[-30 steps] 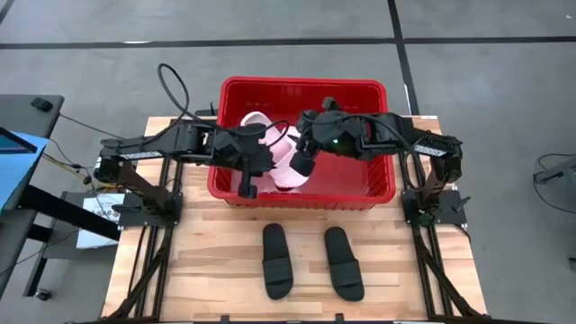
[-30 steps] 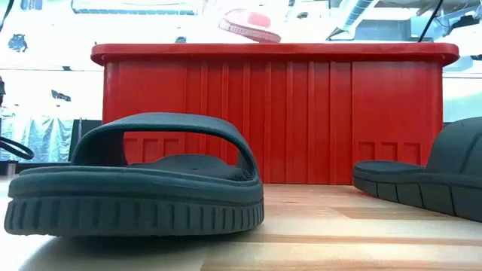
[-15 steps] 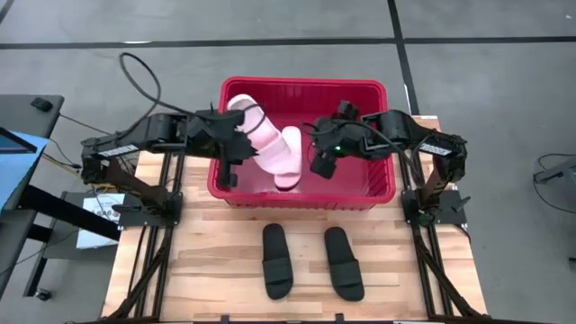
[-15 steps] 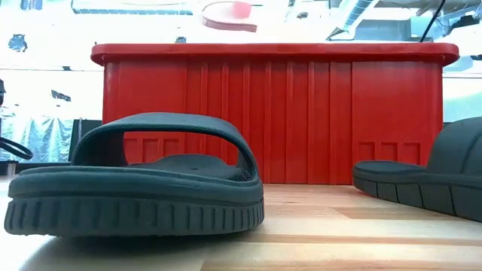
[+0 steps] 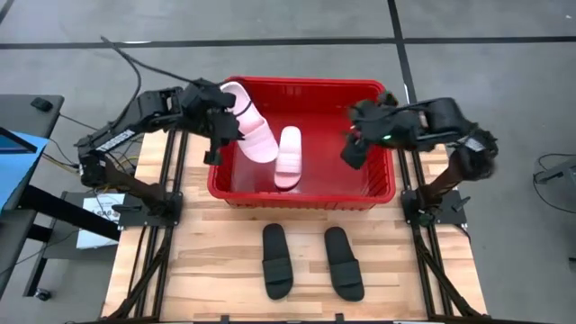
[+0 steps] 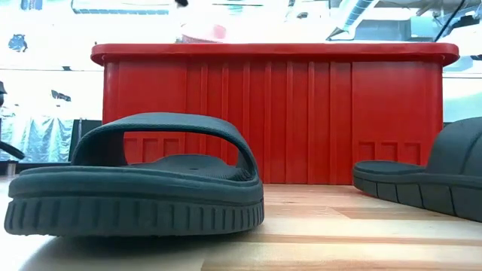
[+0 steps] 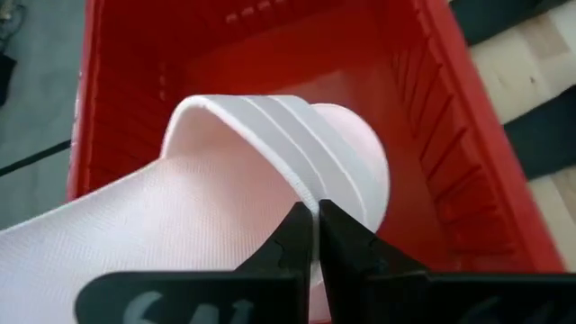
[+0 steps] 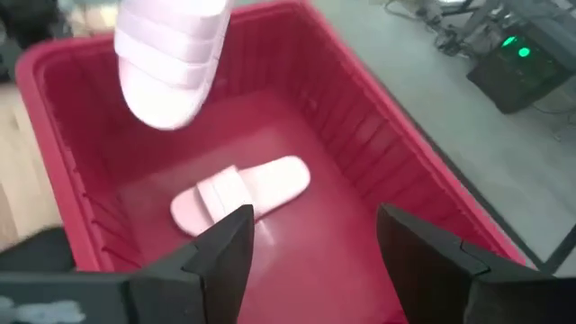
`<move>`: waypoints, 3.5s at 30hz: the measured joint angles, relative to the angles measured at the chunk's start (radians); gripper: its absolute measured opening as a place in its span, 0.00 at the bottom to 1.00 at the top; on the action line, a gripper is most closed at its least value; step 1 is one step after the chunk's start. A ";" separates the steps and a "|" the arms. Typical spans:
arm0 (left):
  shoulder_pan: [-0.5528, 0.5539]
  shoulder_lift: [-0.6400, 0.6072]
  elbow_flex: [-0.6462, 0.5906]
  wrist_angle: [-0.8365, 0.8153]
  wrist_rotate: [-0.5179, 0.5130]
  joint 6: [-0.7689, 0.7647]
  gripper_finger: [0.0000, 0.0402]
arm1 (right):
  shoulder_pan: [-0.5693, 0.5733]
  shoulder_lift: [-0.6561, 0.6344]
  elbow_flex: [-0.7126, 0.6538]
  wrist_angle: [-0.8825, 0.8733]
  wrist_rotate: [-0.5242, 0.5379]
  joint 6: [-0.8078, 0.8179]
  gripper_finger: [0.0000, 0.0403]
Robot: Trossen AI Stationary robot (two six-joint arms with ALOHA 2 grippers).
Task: Pick and place slides into bin
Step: Put the pink slide into the red container
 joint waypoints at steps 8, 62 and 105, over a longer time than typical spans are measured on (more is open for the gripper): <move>0.172 0.048 0.001 -0.020 0.194 0.178 0.00 | 0.012 -0.109 0.000 0.000 0.022 0.021 0.55; 0.422 0.536 0.000 -0.255 0.547 0.624 0.00 | 0.011 -0.223 -0.001 -0.008 0.064 0.042 0.55; 0.390 0.639 -0.001 -0.221 0.510 0.583 0.00 | 0.011 -0.260 -0.001 -0.016 0.065 0.068 0.56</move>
